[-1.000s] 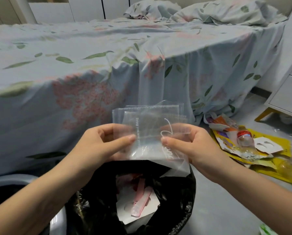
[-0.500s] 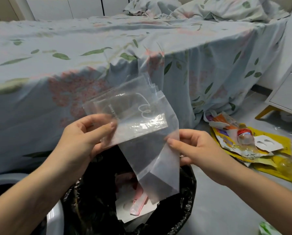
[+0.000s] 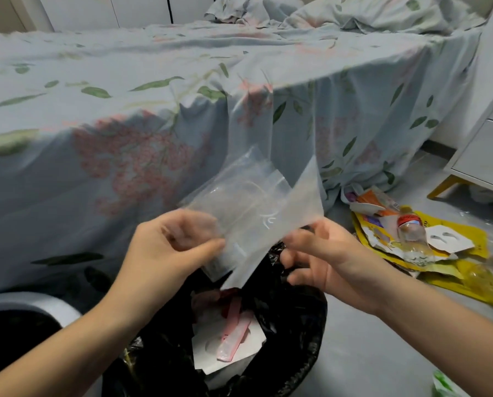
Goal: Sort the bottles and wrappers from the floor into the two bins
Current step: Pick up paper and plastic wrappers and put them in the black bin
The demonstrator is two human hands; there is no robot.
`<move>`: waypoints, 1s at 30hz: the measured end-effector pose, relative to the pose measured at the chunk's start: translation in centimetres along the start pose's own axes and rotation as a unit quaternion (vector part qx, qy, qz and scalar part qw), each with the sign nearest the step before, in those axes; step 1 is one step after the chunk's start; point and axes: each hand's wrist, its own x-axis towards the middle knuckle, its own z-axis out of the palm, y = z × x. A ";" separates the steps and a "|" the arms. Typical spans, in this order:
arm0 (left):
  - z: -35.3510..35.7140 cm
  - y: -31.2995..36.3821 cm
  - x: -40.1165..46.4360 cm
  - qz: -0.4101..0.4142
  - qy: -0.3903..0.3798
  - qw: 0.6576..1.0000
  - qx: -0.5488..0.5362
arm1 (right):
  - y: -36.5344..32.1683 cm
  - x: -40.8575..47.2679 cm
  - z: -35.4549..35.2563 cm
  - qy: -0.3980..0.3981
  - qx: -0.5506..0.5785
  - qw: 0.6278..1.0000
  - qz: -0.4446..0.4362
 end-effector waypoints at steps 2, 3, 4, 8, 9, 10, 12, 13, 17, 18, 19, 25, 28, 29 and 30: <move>-0.2 -0.3 -0.2 -0.013 -0.057 0.998 0.015 | 0.1 0.1 0.0 0.054 -0.073 0.996 -0.021; -0.4 -0.5 -0.2 -0.022 -0.092 0.995 0.024 | 0.2 0.2 -0.1 0.068 -0.099 0.992 -0.029; -0.5 -0.6 -0.2 -0.029 -0.125 0.991 0.034 | 0.1 0.2 -0.3 0.070 -0.115 0.990 -0.037; -0.3 -1.0 -0.5 -0.055 -0.198 0.978 0.035 | -0.1 0.3 -0.9 0.060 -0.149 0.987 -0.001; -0.3 -1.0 -0.5 -0.064 -0.210 0.975 0.033 | -0.1 0.3 -0.9 0.057 -0.174 0.983 0.016; -0.4 -1.0 -0.4 -0.078 -0.218 0.972 0.037 | -0.1 0.4 -1.1 0.053 -0.199 0.978 0.024; -1.2 -1.2 0.1 -0.089 -0.224 0.969 0.058 | 0.1 0.8 -1.3 0.056 -0.239 0.969 0.016; -1.7 -1.3 0.4 -0.080 -0.212 0.971 0.075 | 0.1 1.0 -1.3 0.062 -0.262 0.963 -0.002; -4.0 -1.4 1.5 0.010 -0.073 0.967 0.242 | -0.1 1.7 -1.3 0.123 -0.458 0.858 -0.200; -4.4 -1.3 1.7 0.030 -0.047 0.963 0.265 | 0.0 1.8 -1.0 0.116 -0.498 0.823 -0.249; -4.8 -1.1 1.9 0.039 -0.033 0.962 0.267 | 0.1 1.9 -0.5 0.085 -0.531 0.794 -0.283; -4.3 -1.3 1.2 0.032 -0.078 0.968 0.237 | 4.8 3.7 2.7 -0.161 -0.770 0.533 -0.312; -3.7 -1.8 0.8 0.038 -0.098 0.963 0.248 | 7.6 5.0 4.4 -0.222 -0.811 0.463 -0.279; -3.6 -2.0 0.7 0.040 -0.104 0.962 0.250 | 8.1 5.2 4.8 -0.249 -0.818 0.454 -0.252; -3.5 -2.1 0.6 0.044 -0.106 0.959 0.258 | 8.3 5.3 5.1 -0.287 -0.819 0.455 -0.199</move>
